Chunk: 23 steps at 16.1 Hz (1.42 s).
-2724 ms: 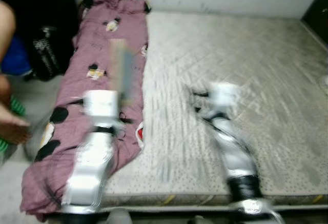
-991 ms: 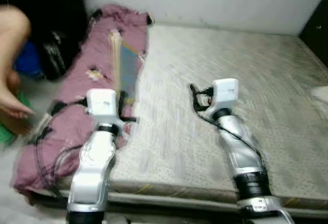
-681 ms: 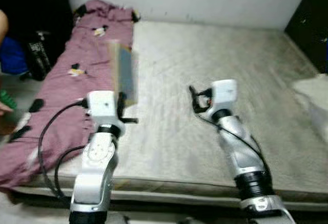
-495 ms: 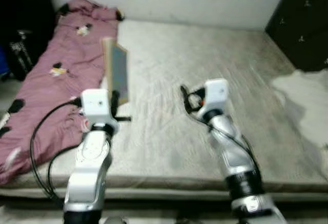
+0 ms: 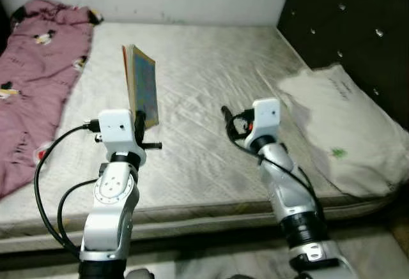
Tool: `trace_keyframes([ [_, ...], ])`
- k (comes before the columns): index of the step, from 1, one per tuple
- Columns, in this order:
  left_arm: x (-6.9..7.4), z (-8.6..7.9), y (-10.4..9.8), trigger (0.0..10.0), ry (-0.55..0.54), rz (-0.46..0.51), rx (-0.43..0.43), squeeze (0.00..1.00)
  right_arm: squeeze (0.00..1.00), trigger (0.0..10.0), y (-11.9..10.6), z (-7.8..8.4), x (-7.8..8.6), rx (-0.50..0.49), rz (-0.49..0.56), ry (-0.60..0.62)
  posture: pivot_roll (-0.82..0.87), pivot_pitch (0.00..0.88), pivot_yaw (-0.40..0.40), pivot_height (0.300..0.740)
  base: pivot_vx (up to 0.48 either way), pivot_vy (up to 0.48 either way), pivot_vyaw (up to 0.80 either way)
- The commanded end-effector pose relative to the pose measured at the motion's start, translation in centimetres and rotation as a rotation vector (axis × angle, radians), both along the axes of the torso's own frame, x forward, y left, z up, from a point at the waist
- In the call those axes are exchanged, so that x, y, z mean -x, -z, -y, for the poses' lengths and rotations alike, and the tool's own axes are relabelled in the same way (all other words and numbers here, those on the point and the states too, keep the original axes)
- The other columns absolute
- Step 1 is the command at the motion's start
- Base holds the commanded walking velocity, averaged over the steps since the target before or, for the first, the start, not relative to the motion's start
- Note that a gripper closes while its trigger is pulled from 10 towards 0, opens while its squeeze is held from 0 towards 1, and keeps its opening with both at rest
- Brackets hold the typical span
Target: Clean up the room
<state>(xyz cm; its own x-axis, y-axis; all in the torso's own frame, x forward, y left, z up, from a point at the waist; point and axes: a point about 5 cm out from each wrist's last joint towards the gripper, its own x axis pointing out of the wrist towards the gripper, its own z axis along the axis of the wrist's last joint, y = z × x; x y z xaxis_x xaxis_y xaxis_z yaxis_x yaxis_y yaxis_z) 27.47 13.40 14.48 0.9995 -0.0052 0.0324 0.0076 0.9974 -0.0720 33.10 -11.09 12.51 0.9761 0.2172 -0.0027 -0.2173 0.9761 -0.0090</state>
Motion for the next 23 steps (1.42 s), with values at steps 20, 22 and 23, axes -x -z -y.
trace_keyframes([
  [20, -0.04, 0.54, -1.22, 10.0, 0.022, 0.078, 0.057, 0.00, 0.00, 10.0, -0.09, 0.57, -0.26, 0.039, 0.012, 0.010, 0.04, 0.000, -0.062, 0.740, 0.090, 0.000, -0.10],
  [22, -0.07, 0.55, -1.28, 10.0, 0.023, 0.078, 0.066, 0.00, 0.00, 10.0, -0.13, 0.56, -0.28, 0.044, 0.016, 0.011, 0.03, 0.000, -0.062, 0.740, 0.000, 0.000, 0.65],
  [23, -0.08, 0.55, -1.29, 10.0, 0.023, 0.078, 0.067, 0.00, 0.00, 10.0, -0.10, 0.56, -0.28, 0.045, 0.015, 0.011, 0.03, 0.000, -0.062, 0.740, 0.000, -0.266, 0.80],
])
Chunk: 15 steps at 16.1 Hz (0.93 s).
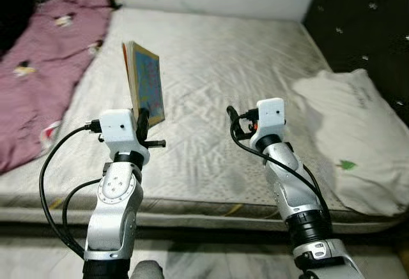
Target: Clean up the room
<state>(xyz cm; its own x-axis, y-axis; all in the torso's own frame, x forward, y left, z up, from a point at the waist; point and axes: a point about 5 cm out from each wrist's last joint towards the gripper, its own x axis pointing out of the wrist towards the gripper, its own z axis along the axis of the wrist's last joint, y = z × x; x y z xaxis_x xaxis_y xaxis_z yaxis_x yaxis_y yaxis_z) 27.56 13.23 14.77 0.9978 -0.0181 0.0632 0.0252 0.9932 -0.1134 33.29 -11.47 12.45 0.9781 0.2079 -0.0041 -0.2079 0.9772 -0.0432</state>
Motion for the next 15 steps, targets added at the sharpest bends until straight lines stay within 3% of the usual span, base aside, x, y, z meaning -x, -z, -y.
trace_keyframes([
  [1, 0.00, 0.39, -1.00, 10.0, 0.008, 0.048, 0.026, 0.00, 0.00, 10.0, -0.13, 0.16, -0.08, 0.011, 0.007, 0.002, 0.03, 0.000, -0.062, 0.740, 0.000, -0.315, 0.74],
  [8, -0.02, 0.43, -1.02, 10.0, 0.007, 0.050, 0.033, 0.00, 0.00, 10.0, 0.08, 0.21, -0.09, 0.011, -0.002, 0.004, 0.03, 0.000, -0.064, 0.740, 0.000, -0.322, 0.07],
  [13, 0.19, 0.49, -1.42, 10.0, 0.039, 0.090, 0.063, 0.00, 0.00, 10.0, 0.12, 0.32, -0.09, 0.014, -0.002, 0.008, 0.03, 0.000, -0.063, 0.740, 0.000, 0.000, 0.00],
  [15, 0.25, 0.62, -1.49, 10.0, 0.053, 0.098, 0.065, 0.00, 0.00, 10.0, 0.17, 0.43, -0.10, 0.015, -0.002, 0.012, 0.03, 0.000, -0.062, 0.740, 0.311, 0.000, 0.00],
])
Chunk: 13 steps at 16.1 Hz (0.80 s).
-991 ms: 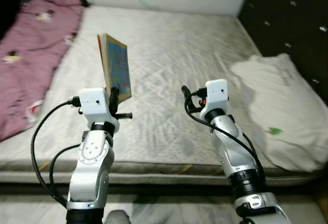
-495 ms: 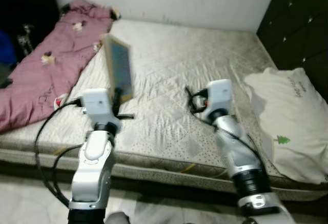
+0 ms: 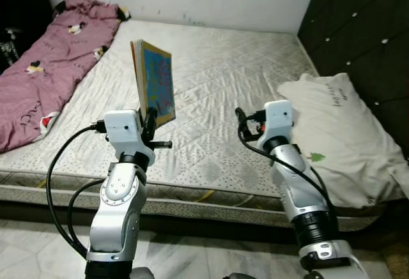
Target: Clean up the room
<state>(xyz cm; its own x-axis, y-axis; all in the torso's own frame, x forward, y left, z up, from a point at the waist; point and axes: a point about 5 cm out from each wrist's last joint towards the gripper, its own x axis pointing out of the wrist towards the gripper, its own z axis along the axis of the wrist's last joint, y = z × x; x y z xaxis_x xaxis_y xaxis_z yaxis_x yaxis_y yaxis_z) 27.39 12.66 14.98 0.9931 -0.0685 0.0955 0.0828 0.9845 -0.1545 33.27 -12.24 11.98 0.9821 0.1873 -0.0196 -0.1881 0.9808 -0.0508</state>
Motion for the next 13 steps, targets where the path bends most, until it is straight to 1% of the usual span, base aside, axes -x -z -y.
trace_keyframes([
  [1, 0.10, 0.07, -1.28, 10.0, -0.001, 0.068, 0.024, 0.00, 0.00, 10.0, -0.29, -0.31, -0.13, 0.003, 0.012, -0.008, 0.03, 0.000, -0.064, 0.740, 0.341, 0.000, 0.00],
  [4, 0.13, 0.00, -1.25, 10.0, 0.000, 0.067, 0.025, 0.00, 0.00, 10.0, -0.27, -0.25, -0.20, -0.011, 0.005, -0.004, 0.03, 0.000, -0.064, 0.740, 0.445, 0.000, 0.00],
  [8, 0.42, -0.38, -0.97, 10.0, -0.003, 0.061, 0.019, 0.00, 0.00, 10.0, -0.20, -0.13, -0.20, -0.007, 0.010, -0.002, 0.04, 0.000, -0.060, 0.740, 0.480, 0.000, 0.00],
  [13, 0.27, -0.55, -0.92, 10.0, -0.004, 0.054, 0.013, 0.00, 0.00, 10.0, -0.15, -0.37, -0.12, -0.022, 0.014, -0.001, 0.04, 0.000, -0.055, 0.740, 0.459, 0.000, 0.00],
])
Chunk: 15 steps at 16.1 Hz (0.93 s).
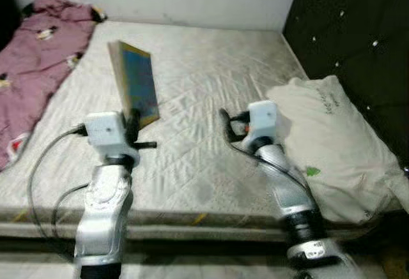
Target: Clean up the room
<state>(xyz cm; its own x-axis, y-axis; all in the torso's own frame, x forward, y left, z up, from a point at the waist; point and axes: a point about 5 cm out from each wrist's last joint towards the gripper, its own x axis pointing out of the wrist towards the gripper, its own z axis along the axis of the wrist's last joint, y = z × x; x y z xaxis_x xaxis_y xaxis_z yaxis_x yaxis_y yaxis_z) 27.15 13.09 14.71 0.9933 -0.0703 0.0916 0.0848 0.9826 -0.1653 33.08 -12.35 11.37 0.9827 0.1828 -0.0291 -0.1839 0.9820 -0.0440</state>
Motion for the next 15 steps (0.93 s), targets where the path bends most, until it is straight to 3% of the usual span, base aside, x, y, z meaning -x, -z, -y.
trace_keyframes([
  [1, 0.0, -0.2, -1.1, 10.0, -0.013, 0.058, 0.002, 0.00, 0.00, 10.0, -0.8, -0.3, -0.4, -0.015, 0.026, -0.004, 0.04, 0.000, -0.055, 0.740, 0.326, 0.000, 0.00],
  [7, -0.4, -0.7, -0.9, 10.0, -0.081, 0.021, -0.046, 0.00, 0.00, 10.0, -0.8, 0.2, -0.7, -0.006, 0.029, 0.018, 0.04, 0.000, -0.045, 0.740, 0.057, 0.000, 0.00],
  [10, -0.4, -0.8, -1.1, 10.0, -0.065, 0.018, -0.068, 0.00, 0.00, 10.0, -1.3, 0.4, -1.1, 0.000, 0.041, 0.027, 0.05, 0.000, -0.039, 0.740, 0.000, 0.000, 0.00],
  [15, -0.6, -1.3, -1.3, 10.0, -0.065, 0.043, -0.119, 0.00, 0.00, 10.0, -2.1, -0.7, -1.1, -0.007, 0.072, 0.014, 0.05, 0.000, -0.021, 0.740, 0.000, 0.000, -0.80],
])
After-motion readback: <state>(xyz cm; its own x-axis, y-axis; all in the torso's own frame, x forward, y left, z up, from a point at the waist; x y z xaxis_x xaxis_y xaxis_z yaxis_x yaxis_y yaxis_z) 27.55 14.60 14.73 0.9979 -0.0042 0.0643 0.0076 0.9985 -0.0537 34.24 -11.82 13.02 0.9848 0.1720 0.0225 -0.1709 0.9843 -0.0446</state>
